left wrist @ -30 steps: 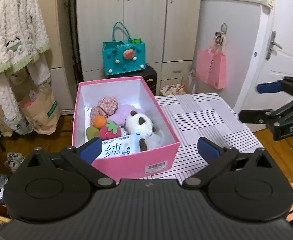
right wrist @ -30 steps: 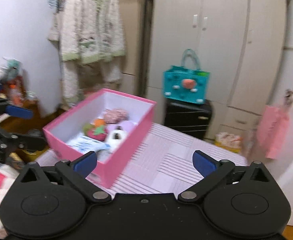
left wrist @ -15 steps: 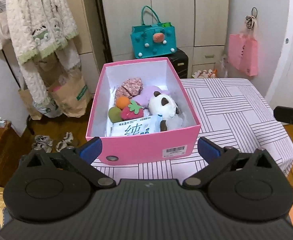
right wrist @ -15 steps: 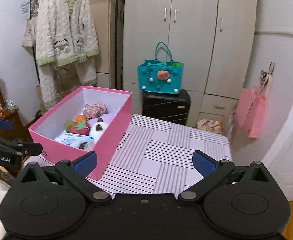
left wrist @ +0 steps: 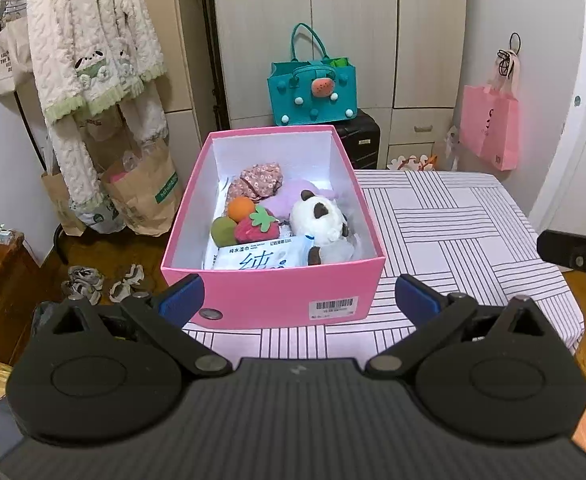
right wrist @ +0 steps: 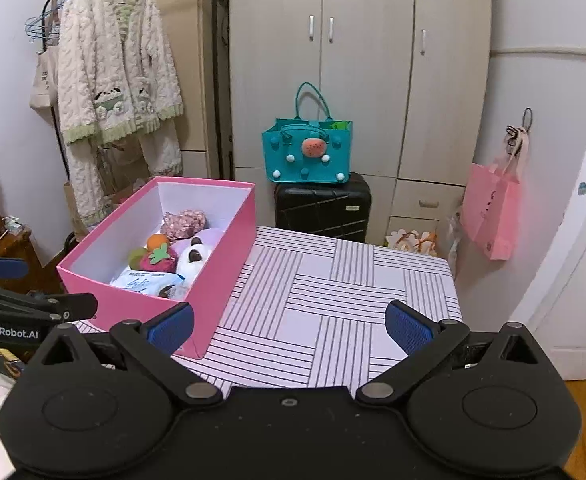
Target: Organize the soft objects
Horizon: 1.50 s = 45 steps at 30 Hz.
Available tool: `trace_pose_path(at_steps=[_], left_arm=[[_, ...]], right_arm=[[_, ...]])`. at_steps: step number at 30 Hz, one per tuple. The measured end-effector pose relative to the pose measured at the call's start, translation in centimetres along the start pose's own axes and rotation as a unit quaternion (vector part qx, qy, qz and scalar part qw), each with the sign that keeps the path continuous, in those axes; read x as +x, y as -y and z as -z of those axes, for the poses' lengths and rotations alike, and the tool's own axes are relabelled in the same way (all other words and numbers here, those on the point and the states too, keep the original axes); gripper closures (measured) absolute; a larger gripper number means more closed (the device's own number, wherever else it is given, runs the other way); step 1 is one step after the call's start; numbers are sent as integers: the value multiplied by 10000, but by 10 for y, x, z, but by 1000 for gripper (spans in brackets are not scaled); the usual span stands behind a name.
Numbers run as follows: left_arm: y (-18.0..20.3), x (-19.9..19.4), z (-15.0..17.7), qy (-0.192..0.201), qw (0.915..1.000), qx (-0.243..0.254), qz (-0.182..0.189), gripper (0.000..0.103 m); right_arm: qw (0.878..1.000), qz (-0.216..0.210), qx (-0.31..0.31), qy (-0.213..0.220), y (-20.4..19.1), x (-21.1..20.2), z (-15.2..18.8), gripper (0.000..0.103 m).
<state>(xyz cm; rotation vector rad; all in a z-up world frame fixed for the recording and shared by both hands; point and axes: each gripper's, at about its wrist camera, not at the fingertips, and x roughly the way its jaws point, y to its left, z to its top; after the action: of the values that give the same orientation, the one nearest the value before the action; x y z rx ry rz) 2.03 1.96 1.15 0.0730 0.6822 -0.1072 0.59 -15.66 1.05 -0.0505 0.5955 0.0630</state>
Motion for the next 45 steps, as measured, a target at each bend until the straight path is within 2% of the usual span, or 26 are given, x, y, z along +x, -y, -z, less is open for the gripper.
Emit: trace_pose_path(at_steps=[6, 12, 17, 28, 31, 35, 40, 45], left_arm=[[4, 3, 4, -25, 10000, -38, 41, 0], [9, 3, 7, 28, 9999, -1, -122, 0], [12, 5, 11, 100, 9995, -77, -274, 0], [14, 6, 22, 116, 9994, -76, -304, 0], [14, 3, 24, 198, 9988, -72, -431, 0], [14, 0, 26, 243, 9989, -55, -393, 0], [17, -3, 29, 334, 9985, -20, -429, 0], [17, -6, 32, 420, 9983, -34, -409, 0]], right_arm=[[9998, 184, 31, 39, 2, -1, 5, 0], [9997, 225, 70, 57, 5, -3, 10, 0], [9986, 480, 82, 207, 3, -11, 15, 0], [9982, 551, 126, 201, 5, -18, 25, 0], [9982, 546, 170, 159, 7, -17, 29, 0], [9977, 636, 177, 183, 7, -18, 33, 0], [9948, 963, 41, 323, 3, -24, 39, 0], [9952, 896, 113, 376, 4, -28, 41, 0]])
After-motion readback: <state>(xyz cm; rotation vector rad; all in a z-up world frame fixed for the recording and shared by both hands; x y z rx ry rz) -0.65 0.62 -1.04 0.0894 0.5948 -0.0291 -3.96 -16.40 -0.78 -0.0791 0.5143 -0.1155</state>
